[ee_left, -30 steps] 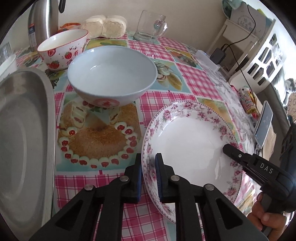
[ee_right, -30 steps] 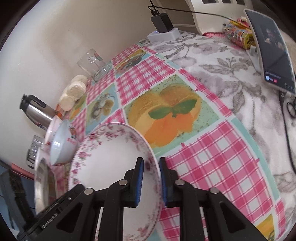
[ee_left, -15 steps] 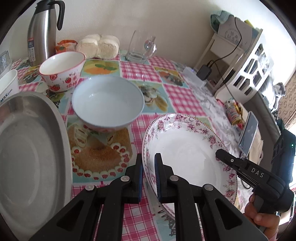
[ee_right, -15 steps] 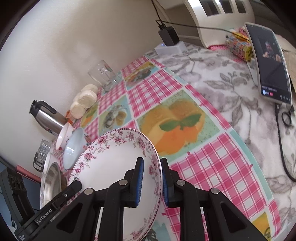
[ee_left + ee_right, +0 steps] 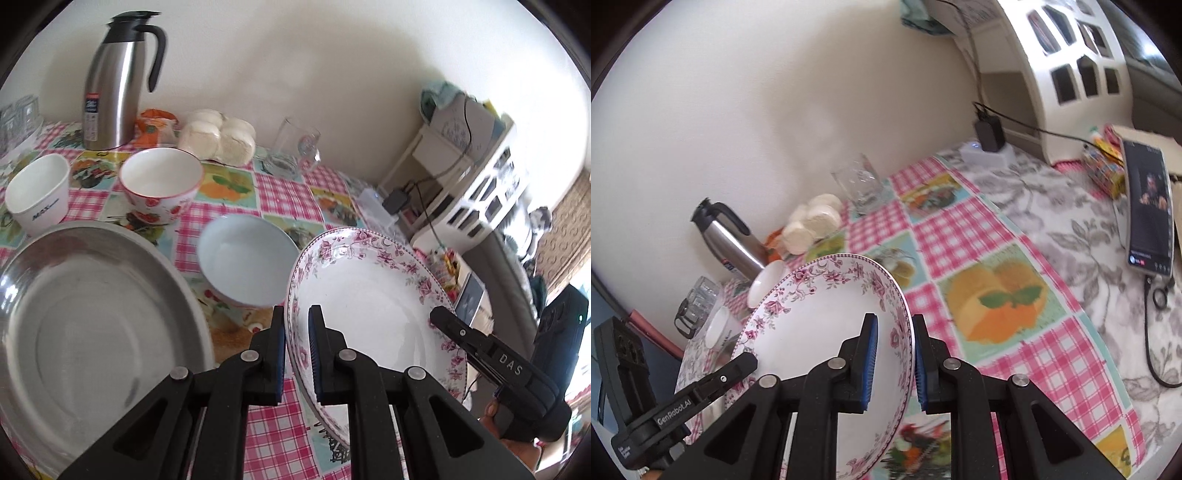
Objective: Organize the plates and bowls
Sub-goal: 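Carry the floral plate with both grippers over the steel tray, then lower the floral plate into the steel tray with both grippers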
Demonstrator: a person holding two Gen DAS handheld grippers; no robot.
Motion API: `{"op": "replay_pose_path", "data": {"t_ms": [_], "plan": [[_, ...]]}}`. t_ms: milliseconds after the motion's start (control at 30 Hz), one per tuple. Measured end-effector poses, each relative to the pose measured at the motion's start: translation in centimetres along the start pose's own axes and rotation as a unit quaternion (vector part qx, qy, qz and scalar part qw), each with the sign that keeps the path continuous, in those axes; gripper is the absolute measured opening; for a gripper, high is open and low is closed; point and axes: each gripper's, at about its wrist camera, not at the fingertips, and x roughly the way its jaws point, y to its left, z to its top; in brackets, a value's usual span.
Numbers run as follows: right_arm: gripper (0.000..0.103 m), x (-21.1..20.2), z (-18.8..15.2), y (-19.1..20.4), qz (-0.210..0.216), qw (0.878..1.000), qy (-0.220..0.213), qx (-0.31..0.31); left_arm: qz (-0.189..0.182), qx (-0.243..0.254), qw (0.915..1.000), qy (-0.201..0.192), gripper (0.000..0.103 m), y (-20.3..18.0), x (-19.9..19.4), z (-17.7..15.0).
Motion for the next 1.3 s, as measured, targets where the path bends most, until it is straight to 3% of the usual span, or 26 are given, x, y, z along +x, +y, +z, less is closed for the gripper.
{"op": "replay_pose_path", "data": {"t_ms": [233, 800, 1300], "plan": [[0.02, -0.9, 0.1, 4.5, 0.026, 0.999, -0.015, -0.024, -0.009, -0.031, 0.9992, -0.025, 0.012, 3.2, -3.1, 1.3], [0.019, 1.0, -2.1, 15.2, 0.092, 0.994, 0.006, -0.062, 0.031, -0.073, 0.9938, -0.078, 0.012, 11.8, -10.6, 3.1], [0.019, 4.6, -4.9, 20.8, 0.11, 0.989, 0.053, -0.083, 0.067, -0.114, 0.9884, -0.076, 0.012, 17.8, -13.2, 2.8]]}}
